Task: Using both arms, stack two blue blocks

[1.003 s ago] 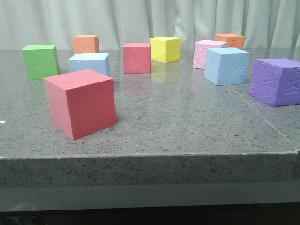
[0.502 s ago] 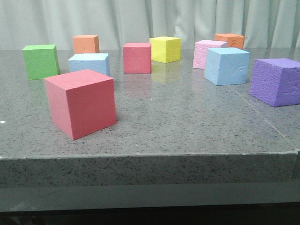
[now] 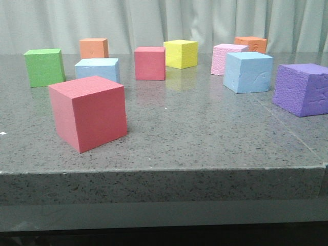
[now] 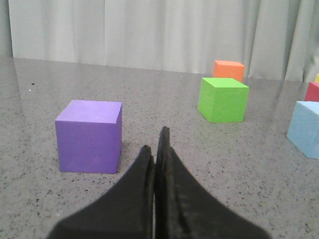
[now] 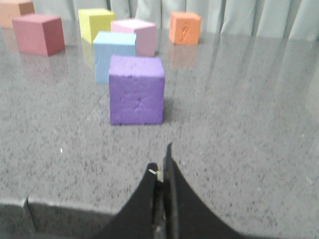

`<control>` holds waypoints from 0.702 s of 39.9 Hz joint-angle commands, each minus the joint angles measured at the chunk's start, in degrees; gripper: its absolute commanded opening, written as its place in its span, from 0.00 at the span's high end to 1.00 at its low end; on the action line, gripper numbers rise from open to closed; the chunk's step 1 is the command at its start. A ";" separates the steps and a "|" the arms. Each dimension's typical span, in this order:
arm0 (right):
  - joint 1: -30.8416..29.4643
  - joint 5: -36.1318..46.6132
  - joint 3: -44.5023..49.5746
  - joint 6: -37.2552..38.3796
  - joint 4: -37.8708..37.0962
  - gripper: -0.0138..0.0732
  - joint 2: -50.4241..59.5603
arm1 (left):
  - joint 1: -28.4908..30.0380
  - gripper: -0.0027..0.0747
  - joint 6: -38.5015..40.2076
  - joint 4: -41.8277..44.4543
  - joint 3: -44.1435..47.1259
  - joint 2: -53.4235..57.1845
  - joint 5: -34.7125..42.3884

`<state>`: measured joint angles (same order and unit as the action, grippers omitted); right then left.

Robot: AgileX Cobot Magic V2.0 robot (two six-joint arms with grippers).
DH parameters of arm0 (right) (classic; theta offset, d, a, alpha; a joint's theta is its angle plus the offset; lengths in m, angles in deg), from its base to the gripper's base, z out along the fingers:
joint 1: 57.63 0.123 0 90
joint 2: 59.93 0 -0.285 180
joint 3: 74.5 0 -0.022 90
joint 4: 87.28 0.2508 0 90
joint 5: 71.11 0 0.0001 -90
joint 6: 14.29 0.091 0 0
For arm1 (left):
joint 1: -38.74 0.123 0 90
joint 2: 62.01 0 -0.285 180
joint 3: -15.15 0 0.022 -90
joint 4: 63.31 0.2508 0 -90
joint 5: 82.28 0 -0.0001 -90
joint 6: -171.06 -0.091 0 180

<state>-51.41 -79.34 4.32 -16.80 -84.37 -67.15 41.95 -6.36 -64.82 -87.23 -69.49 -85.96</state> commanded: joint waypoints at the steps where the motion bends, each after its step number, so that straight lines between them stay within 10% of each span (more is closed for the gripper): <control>1: -0.46 7.79 -0.35 -0.52 -0.73 0.92 1.05 | -0.43 0.99 0.13 -0.33 0.12 0.94 9.18; 28: -0.46 11.35 -0.35 -0.52 -0.73 0.92 1.05 | -0.43 0.99 0.13 -0.33 0.12 0.94 19.48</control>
<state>-51.41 -73.35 4.32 -16.80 -84.37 -67.15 41.95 -6.36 -64.82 -87.23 -69.49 -71.36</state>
